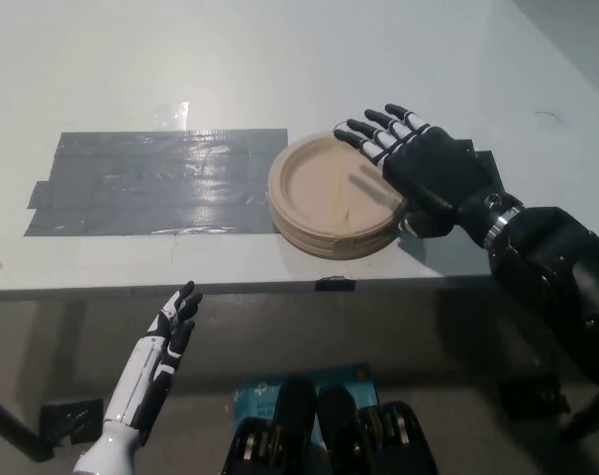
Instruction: A stack of plates is kept in the middle of the desk close to the robot and the robot grabs the stack with its right hand, picks it up and hands it to a person.
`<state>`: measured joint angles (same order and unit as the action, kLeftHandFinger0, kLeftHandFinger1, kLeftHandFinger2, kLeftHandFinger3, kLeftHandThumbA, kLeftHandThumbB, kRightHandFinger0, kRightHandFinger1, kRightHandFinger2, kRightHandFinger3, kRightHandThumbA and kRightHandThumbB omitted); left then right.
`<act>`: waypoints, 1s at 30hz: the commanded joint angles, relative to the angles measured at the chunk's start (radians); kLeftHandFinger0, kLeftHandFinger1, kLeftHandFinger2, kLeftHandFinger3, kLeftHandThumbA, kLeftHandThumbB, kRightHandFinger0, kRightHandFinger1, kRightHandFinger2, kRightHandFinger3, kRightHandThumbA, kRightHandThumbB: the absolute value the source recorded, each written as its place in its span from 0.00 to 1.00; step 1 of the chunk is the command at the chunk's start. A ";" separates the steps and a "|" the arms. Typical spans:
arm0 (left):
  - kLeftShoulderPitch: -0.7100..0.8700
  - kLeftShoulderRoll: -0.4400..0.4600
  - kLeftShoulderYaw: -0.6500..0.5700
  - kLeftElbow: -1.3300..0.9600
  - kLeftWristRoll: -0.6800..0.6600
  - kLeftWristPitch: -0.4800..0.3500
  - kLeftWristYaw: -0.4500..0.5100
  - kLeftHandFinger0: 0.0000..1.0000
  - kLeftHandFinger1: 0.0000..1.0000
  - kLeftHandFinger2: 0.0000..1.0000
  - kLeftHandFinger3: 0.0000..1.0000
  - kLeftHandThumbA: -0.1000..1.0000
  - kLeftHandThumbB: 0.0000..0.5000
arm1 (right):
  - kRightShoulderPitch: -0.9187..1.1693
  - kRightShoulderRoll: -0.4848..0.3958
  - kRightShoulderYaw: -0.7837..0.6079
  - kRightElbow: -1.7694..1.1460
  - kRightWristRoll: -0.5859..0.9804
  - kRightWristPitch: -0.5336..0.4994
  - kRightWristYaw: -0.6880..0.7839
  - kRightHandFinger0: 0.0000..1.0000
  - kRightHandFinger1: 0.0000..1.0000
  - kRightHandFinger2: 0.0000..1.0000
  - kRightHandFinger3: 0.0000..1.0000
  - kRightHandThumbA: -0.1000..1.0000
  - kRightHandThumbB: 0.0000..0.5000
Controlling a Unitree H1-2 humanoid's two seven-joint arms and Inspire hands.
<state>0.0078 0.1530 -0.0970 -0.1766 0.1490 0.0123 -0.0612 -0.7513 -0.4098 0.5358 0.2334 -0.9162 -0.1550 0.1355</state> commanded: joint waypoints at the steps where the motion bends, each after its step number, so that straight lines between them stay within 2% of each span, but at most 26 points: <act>1: -0.017 0.016 0.004 -0.035 0.013 -0.018 -0.010 1.00 1.00 1.00 1.00 1.00 0.00 | -0.022 -0.018 -0.005 -0.063 0.004 -0.024 0.058 1.00 1.00 1.00 1.00 1.00 1.00; 6: -0.016 0.013 0.003 -0.037 0.014 -0.010 -0.011 1.00 1.00 1.00 1.00 1.00 0.00 | -0.003 -0.032 -0.016 -0.119 0.034 -0.027 0.118 1.00 1.00 1.00 1.00 1.00 1.00; 14: -0.014 0.011 -0.003 -0.031 0.024 -0.023 -0.009 1.00 1.00 1.00 1.00 1.00 0.00 | 0.016 -0.016 -0.026 -0.097 0.026 -0.020 0.121 1.00 1.00 1.00 1.00 1.00 1.00; 30: -0.017 0.011 -0.003 -0.039 0.027 -0.009 -0.018 1.00 1.00 1.00 1.00 1.00 0.00 | -0.003 0.050 -0.039 0.051 -0.025 -0.007 0.005 1.00 1.00 1.00 1.00 1.00 0.99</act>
<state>0.0055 0.1538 -0.0993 -0.1770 0.1648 0.0145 -0.0691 -0.7140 -0.3675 0.5173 0.2833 -0.9165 -0.1702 0.2054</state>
